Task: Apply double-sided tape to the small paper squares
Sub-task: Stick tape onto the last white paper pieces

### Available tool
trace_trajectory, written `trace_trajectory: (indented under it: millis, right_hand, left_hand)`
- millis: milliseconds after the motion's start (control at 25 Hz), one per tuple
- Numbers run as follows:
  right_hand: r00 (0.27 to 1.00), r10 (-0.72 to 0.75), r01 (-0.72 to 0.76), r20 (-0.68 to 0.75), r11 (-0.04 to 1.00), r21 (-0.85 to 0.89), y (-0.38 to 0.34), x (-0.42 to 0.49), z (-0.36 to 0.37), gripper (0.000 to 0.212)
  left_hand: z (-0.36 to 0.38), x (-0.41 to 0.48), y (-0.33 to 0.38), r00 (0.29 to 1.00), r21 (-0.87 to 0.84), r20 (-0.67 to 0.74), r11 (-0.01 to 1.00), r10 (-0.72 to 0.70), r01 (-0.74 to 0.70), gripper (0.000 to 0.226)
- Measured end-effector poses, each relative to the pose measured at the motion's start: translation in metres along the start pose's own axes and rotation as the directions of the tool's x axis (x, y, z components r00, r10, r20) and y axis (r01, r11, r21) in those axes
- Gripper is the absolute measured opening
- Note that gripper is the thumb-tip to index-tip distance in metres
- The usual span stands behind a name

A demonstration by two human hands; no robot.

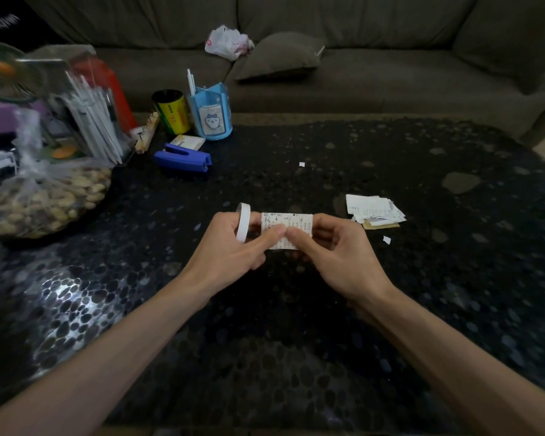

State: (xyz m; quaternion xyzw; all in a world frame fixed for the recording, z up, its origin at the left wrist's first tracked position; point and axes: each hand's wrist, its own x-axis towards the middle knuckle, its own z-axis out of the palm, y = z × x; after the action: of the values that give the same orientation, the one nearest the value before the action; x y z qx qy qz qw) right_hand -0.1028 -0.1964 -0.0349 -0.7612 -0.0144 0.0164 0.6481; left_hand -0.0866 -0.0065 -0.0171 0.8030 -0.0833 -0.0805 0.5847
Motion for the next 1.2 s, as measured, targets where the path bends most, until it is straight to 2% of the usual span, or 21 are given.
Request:
trace_trajectory:
  millis: [200,320,480,680,800,880,1040,1200]
  right_hand:
    - [0.998,-0.018,0.019,-0.056,1.0,0.018,0.002,0.002,-0.001,0.011]
    - [0.999,-0.037,0.037,-0.04,0.999,-0.005,0.0,0.002,-0.003,0.009]
    - [0.998,0.059,-0.056,-0.034,0.995,0.083,-0.002,0.0,0.0,0.014]
    - [0.993,0.075,-0.069,-0.087,0.995,0.073,0.003,0.002,-0.002,0.013]
    - [0.982,0.087,-0.089,-0.17,0.996,-0.004,0.01,0.007,-0.008,0.013]
    - [0.955,0.111,-0.132,-0.276,0.99,-0.057,0.014,0.012,-0.017,0.015]
    - [0.875,0.14,-0.174,-0.463,0.984,-0.031,0.015,0.025,-0.048,0.027]
    - [0.793,0.066,-0.229,-0.605,0.953,-0.198,0.016,0.039,-0.083,0.031]
  left_hand:
    - [0.0,0.002,-0.001,0.999,0.026,0.024,0.999,-0.035,0.035,0.016]
    - [0.0,0.001,-0.001,0.999,0.02,0.03,0.999,-0.034,0.033,0.017]
    - [-0.002,0.006,-0.005,0.998,-0.03,-0.027,0.998,-0.049,0.048,0.02]
    - [0.002,0.007,-0.008,0.999,-0.021,-0.005,0.999,-0.042,0.042,0.023]
    - [0.005,0.012,-0.011,0.997,-0.006,0.006,0.997,-0.079,0.079,0.024]
    - [0.008,0.013,-0.011,0.987,-0.096,0.048,0.983,-0.152,0.156,0.024]
    - [0.013,0.01,-0.008,0.998,-0.067,0.054,0.998,-0.016,0.02,0.034]
    - [0.015,0.011,-0.011,0.998,-0.034,0.013,0.997,0.068,-0.067,0.041]
